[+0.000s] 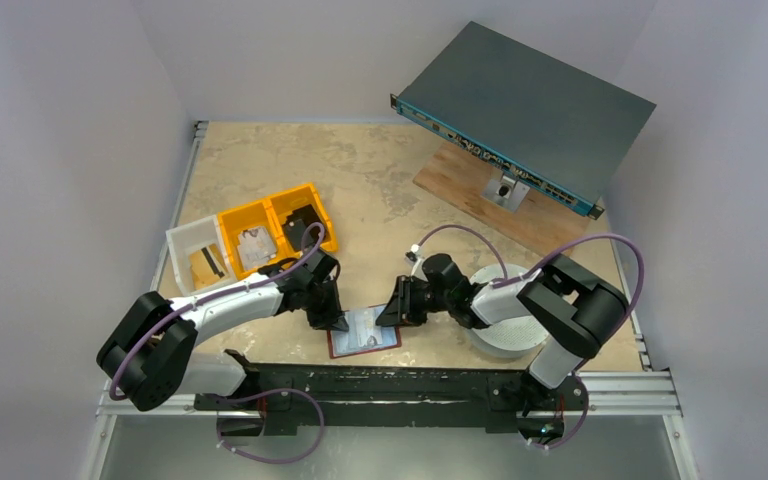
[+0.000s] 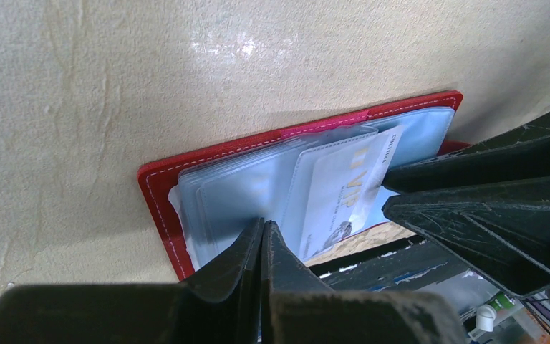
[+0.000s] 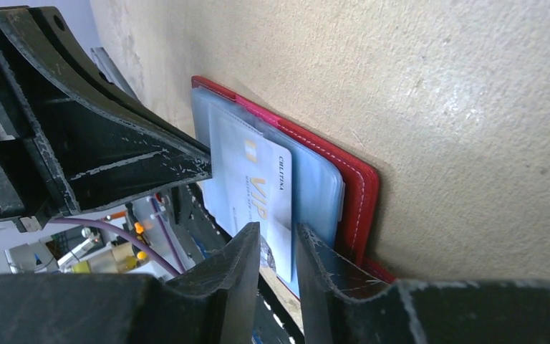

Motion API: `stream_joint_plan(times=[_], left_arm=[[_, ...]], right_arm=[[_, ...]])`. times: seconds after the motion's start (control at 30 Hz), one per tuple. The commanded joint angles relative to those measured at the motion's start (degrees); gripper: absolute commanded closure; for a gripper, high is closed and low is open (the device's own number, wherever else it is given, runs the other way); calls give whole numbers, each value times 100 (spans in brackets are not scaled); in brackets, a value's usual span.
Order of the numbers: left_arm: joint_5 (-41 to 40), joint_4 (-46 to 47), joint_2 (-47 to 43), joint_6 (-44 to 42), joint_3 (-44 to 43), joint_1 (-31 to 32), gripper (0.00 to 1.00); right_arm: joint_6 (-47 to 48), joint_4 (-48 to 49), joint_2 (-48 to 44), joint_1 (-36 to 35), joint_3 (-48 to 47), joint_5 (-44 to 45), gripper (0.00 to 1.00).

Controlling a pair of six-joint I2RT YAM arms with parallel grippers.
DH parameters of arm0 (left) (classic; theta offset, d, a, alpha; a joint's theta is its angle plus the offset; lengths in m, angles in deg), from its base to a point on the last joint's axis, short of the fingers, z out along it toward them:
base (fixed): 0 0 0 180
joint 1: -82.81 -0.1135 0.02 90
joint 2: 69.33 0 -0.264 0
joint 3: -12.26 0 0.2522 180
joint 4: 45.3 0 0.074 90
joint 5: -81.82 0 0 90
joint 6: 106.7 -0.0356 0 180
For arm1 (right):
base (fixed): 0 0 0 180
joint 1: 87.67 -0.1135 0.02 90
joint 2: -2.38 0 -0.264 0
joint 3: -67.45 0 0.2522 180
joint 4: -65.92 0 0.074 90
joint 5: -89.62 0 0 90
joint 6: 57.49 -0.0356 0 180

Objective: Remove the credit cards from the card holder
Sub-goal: Remove the credit card from the card holder.

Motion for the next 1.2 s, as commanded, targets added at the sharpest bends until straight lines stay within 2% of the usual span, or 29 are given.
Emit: stream_joint_plan(times=[0.0, 0.23, 0.47, 0.6, 0.8, 0.9, 1.17], left_arm=[[-746, -477, 213, -136, 164, 2, 100], [-688, -463, 146, -183, 126, 8, 100], [-613, -844, -819, -500, -245, 13, 100], [-378, -900, -1119, -659, -568, 53, 95], [-87, -486, -665, -637, -624, 190, 97], [-64, -229, -307, -590, -500, 226, 100], [-186, 46, 526, -438, -248, 262, 100]], right_arm=[[12, 200, 306, 62, 47, 83, 73], [-31, 353, 572, 58, 35, 66, 73], [4, 299, 600, 62, 79, 150, 73], [21, 306, 641, 62, 81, 152, 73], [13, 351, 717, 62, 54, 127, 73], [19, 367, 728, 62, 57, 120, 73], [50, 397, 727, 54, 21, 9, 73]])
